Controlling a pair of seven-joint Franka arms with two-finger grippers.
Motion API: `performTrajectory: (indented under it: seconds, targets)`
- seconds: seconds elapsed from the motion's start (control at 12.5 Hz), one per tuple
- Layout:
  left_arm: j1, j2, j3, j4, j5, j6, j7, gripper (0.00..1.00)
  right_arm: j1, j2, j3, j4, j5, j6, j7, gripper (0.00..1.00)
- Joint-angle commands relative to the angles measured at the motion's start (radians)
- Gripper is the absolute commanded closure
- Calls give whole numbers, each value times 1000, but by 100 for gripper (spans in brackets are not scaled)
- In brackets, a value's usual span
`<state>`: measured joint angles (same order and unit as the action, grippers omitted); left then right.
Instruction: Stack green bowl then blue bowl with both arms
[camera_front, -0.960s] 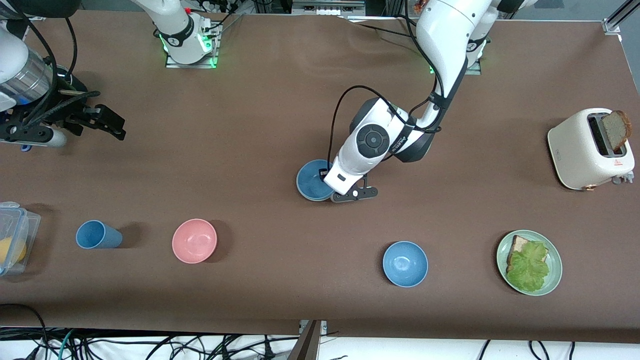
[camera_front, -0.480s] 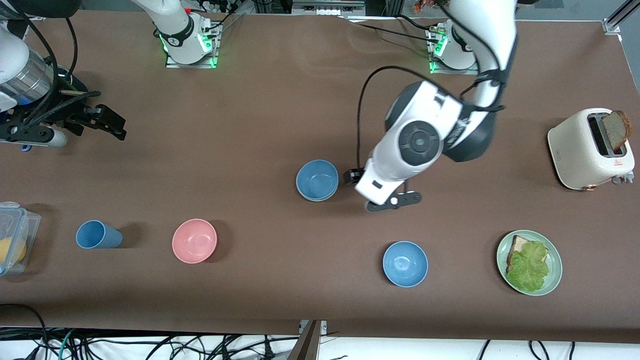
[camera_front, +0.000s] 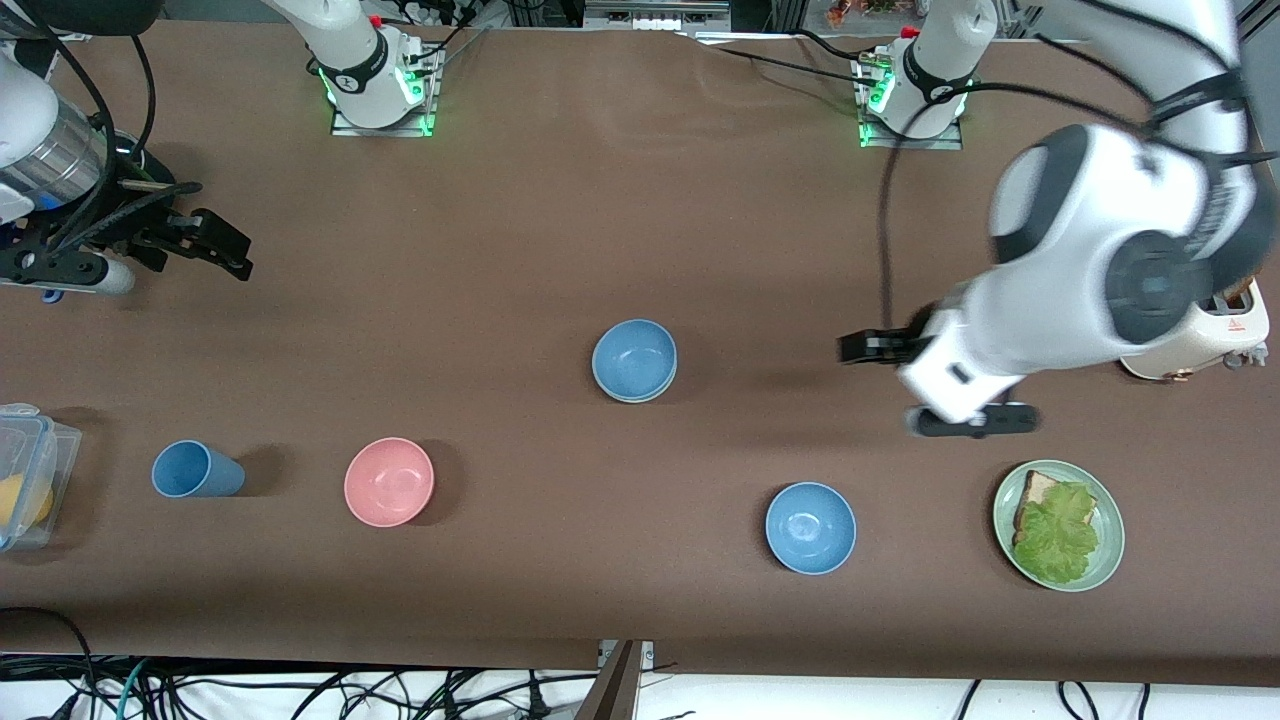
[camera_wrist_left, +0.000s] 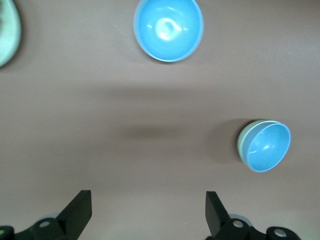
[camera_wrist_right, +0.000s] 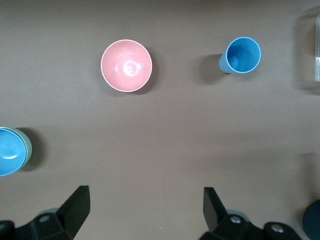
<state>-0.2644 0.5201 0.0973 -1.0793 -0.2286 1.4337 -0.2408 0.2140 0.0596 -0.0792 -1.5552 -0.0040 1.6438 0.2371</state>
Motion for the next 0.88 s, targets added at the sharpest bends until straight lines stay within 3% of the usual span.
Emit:
performTrajectory:
  seconds: [0.0,0.16,0.32,0.56,0.8]
  targets:
    - [71,-86,-16,-37,75,-42,109,0,-1,-6,4,12,12,-13,4,0]
    - [137,-153,-39,-109,95,-56,117,0,1,-6,4,12,12,-10,8,0]
    - [236,-219,-121,-189,121,-61,129,0,4,-4,6,12,10,-10,10,0]
    - [246,-290,-151,-280,190,-46,130,0,2,-7,2,12,12,-16,5,0]
    - [257,-302,-151,-292,219,-38,161,0,1,-3,-1,14,25,-6,11,0]
